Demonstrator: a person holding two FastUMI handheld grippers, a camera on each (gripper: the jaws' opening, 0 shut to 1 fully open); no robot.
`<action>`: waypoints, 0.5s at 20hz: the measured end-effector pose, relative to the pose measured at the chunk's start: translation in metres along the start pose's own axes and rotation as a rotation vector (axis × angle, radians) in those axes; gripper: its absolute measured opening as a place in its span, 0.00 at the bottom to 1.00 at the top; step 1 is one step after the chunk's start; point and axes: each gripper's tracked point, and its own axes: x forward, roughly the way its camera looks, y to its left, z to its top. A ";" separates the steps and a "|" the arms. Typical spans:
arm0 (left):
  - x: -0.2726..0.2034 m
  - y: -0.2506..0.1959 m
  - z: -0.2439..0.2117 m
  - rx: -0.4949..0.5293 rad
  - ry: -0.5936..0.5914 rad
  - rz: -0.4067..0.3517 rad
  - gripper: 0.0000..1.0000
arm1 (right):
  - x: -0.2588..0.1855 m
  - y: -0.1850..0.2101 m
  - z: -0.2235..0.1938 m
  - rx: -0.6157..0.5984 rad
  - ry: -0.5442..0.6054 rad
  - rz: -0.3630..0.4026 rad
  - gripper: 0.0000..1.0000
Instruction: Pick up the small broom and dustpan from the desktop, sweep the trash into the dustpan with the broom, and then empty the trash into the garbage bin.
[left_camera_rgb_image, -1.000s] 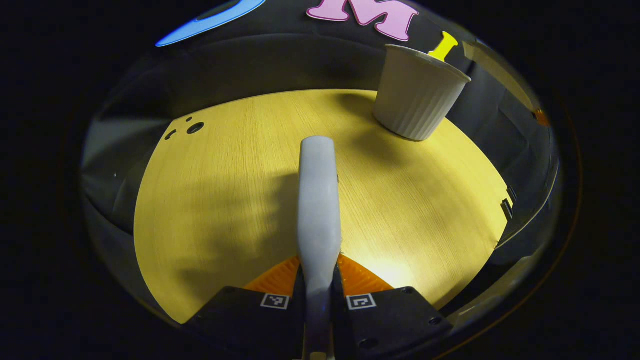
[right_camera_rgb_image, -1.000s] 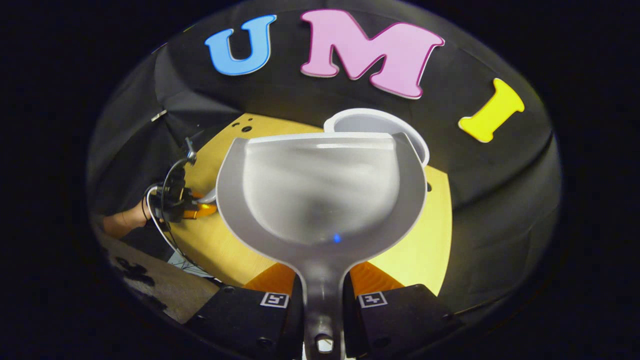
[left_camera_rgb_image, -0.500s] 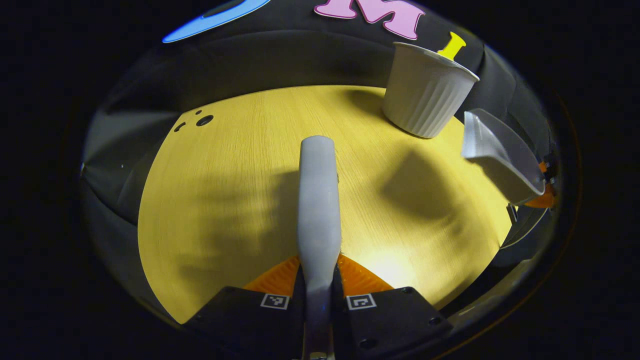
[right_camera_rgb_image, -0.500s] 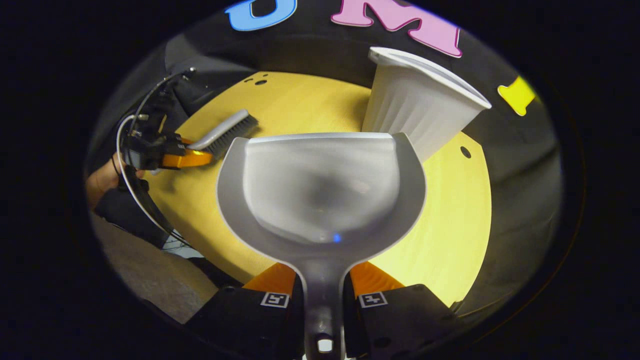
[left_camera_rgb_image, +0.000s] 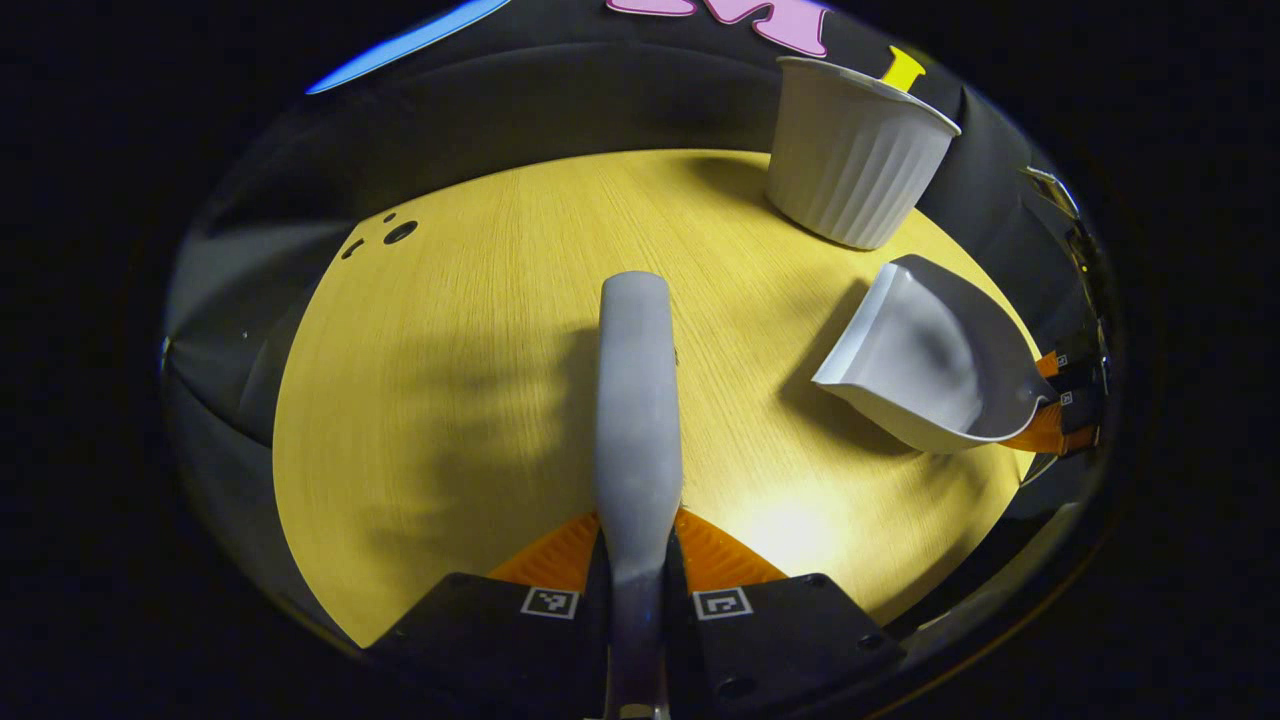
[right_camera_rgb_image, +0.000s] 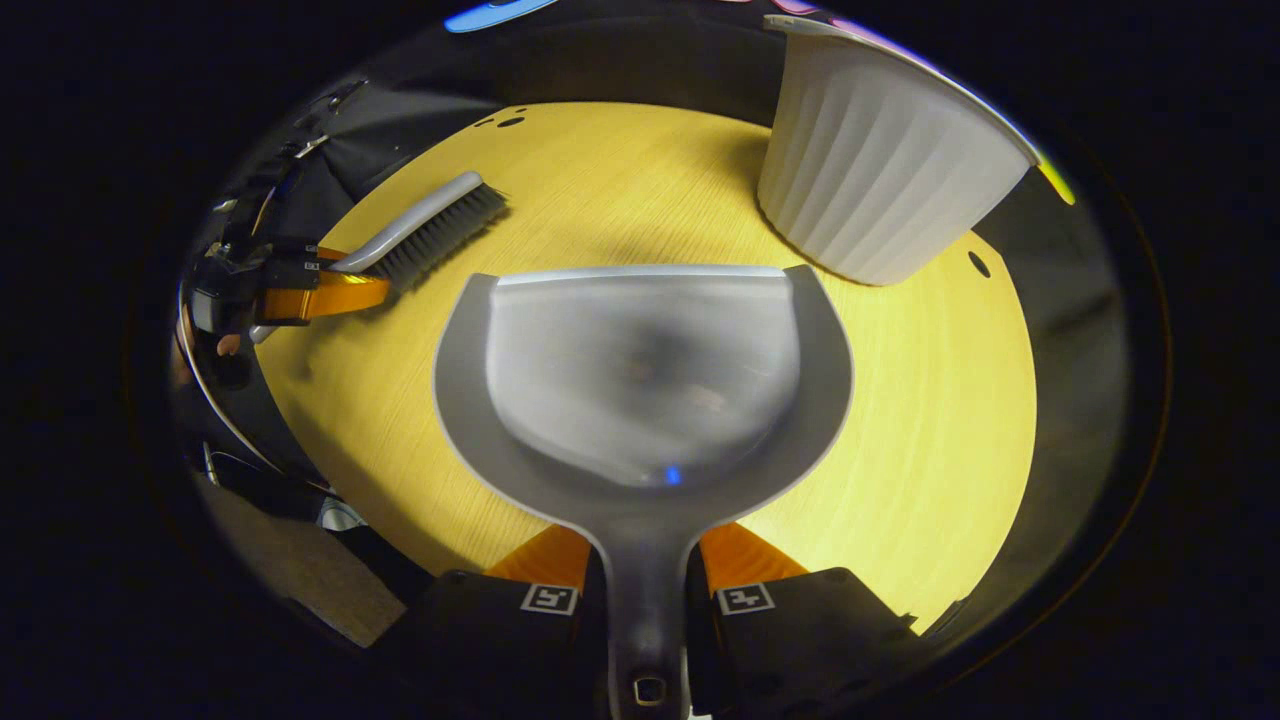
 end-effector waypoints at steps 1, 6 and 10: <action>0.000 0.000 -0.001 0.002 0.010 0.004 0.27 | -0.001 0.000 0.000 0.007 0.004 0.005 0.35; 0.003 0.000 -0.001 0.010 0.032 0.015 0.28 | -0.001 -0.002 -0.002 0.009 0.020 0.017 0.35; 0.009 -0.001 0.000 0.020 0.046 0.022 0.28 | -0.001 -0.003 -0.002 0.002 0.020 0.017 0.35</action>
